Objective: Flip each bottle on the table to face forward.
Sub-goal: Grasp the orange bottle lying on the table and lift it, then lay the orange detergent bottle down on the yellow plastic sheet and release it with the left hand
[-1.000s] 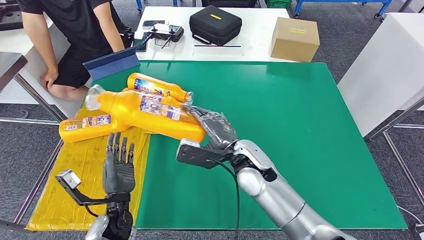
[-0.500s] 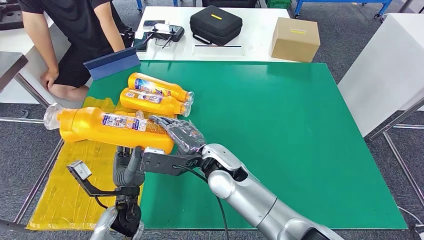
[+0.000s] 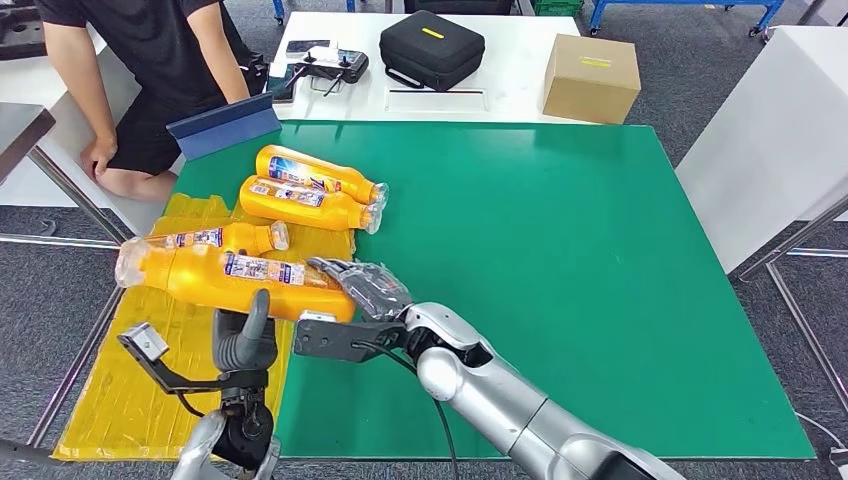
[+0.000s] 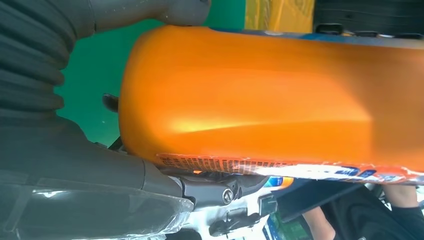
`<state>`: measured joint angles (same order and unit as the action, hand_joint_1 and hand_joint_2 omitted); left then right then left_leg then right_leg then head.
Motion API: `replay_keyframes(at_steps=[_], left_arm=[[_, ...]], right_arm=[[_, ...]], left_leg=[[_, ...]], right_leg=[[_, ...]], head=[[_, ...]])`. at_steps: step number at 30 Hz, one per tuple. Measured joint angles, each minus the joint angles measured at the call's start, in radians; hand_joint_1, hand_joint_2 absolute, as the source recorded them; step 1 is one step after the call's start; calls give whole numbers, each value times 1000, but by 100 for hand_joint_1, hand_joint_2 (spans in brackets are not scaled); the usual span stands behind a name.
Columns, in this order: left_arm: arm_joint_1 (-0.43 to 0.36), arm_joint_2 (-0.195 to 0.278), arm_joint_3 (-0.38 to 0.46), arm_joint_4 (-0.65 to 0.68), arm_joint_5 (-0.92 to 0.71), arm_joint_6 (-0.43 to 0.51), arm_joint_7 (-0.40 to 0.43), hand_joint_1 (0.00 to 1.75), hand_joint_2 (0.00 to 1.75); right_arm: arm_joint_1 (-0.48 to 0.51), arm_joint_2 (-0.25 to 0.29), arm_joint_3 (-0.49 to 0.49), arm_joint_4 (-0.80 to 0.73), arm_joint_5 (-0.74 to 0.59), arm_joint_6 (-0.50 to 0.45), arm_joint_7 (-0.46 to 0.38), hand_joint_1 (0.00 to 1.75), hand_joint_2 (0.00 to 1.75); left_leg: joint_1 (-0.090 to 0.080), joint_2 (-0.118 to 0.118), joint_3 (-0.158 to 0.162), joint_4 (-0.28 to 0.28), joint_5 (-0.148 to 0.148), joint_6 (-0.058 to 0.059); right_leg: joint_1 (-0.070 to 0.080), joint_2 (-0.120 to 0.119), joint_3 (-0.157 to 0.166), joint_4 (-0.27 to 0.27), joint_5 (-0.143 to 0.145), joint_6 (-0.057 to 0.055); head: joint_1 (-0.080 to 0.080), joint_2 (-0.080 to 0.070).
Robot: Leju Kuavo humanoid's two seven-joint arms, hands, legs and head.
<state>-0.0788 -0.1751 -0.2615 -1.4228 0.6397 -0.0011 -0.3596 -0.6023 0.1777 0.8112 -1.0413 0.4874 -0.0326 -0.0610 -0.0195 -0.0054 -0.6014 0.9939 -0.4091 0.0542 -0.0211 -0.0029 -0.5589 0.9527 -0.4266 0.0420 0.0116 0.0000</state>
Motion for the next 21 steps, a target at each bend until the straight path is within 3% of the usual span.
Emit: replay_keyframes(at_steps=[5, 6, 9, 10, 21], left_arm=[[1, 0, 20, -6, 0, 0, 0, 0, 175], [1, 0, 25, -8, 0, 0, 0, 10, 175], [3, 0, 35, -16, 0, 0, 0, 141, 175], [5, 0, 37, -20, 0, -1, 1, 175, 175], [27, -4, 55, -59, 55, -55, 35, 175, 175]], right_arm=[[1, -5, 18, 19, -5, 12, -7, 175, 175], [1, -7, 23, 20, -6, 14, -9, 175, 175], [4, -13, 37, 20, -11, 16, -12, 175, 175], [5, -15, 42, 20, -14, 16, -13, 175, 175], [-3, -19, 79, 15, -47, 27, -11, 175, 175]], left_leg=[[0, 0, 0, 0, 0, 0], [0, 0, 0, 0, 0, 0], [0, 0, 0, 0, 0, 0], [0, 0, 0, 0, 0, 0], [0, 0, 0, 0, 0, 0]], right_leg=[[0, 0, 0, 0, 0, 0], [0, 0, 0, 0, 0, 0], [0, 0, 0, 0, 0, 0], [0, 0, 0, 0, 0, 0], [0, 0, 0, 0, 0, 0]], head=[[0, 0], [0, 0], [0, 0], [0, 0], [0, 0]])
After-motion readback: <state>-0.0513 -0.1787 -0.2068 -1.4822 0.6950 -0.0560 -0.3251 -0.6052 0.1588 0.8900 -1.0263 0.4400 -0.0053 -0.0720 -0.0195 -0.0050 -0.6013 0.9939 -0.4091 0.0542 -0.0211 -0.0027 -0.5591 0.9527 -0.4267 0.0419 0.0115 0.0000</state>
